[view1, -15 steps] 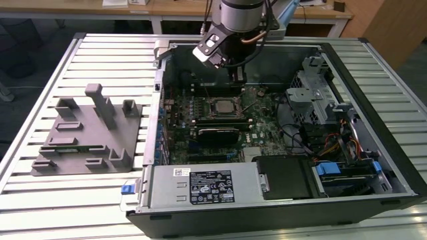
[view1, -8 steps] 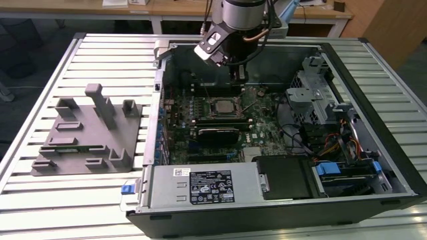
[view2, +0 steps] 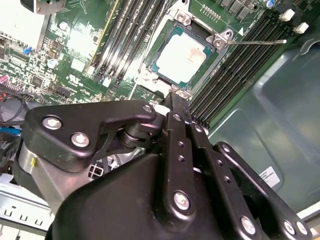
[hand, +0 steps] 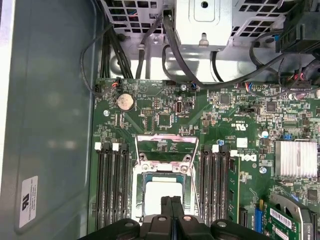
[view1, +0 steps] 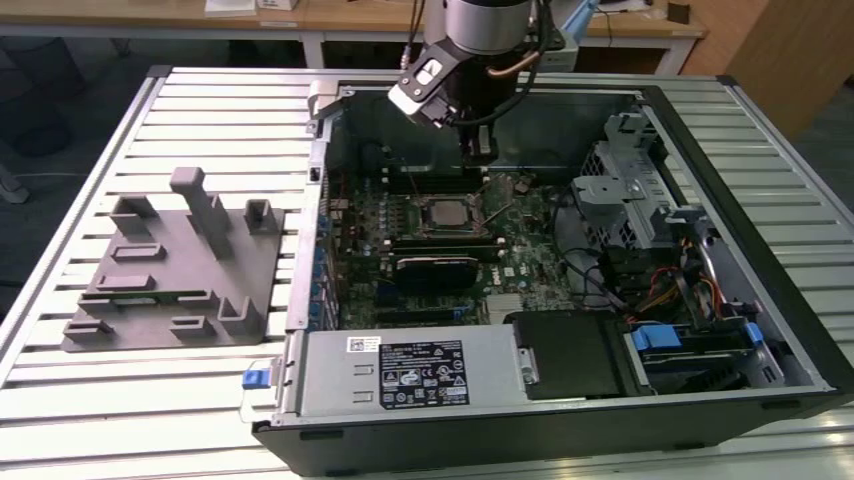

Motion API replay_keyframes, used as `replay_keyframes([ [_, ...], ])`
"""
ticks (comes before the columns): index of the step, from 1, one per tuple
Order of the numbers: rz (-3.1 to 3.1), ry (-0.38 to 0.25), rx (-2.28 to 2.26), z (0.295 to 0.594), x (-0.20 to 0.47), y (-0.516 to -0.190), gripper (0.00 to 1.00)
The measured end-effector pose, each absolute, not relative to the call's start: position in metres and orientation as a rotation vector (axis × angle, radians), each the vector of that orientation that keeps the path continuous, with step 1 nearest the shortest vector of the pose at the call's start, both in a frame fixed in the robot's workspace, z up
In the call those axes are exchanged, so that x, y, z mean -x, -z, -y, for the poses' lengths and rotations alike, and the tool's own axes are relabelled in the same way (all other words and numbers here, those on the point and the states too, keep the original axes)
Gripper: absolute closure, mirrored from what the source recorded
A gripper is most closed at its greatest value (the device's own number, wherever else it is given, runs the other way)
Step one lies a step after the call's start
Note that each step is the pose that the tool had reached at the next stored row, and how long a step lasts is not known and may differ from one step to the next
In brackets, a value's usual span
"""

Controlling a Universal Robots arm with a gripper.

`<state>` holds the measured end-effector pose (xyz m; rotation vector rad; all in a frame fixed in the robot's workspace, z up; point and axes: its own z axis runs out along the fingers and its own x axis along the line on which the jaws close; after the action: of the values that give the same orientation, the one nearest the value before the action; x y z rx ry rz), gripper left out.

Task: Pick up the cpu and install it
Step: 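Close the cpu cover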

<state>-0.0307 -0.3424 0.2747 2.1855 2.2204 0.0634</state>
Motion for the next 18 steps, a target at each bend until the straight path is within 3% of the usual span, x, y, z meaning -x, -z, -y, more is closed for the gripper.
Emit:
replay_keyframes([
  [18,-2.228,-0.047,-2.193,0.342,0.003,-0.275,0.89],
])
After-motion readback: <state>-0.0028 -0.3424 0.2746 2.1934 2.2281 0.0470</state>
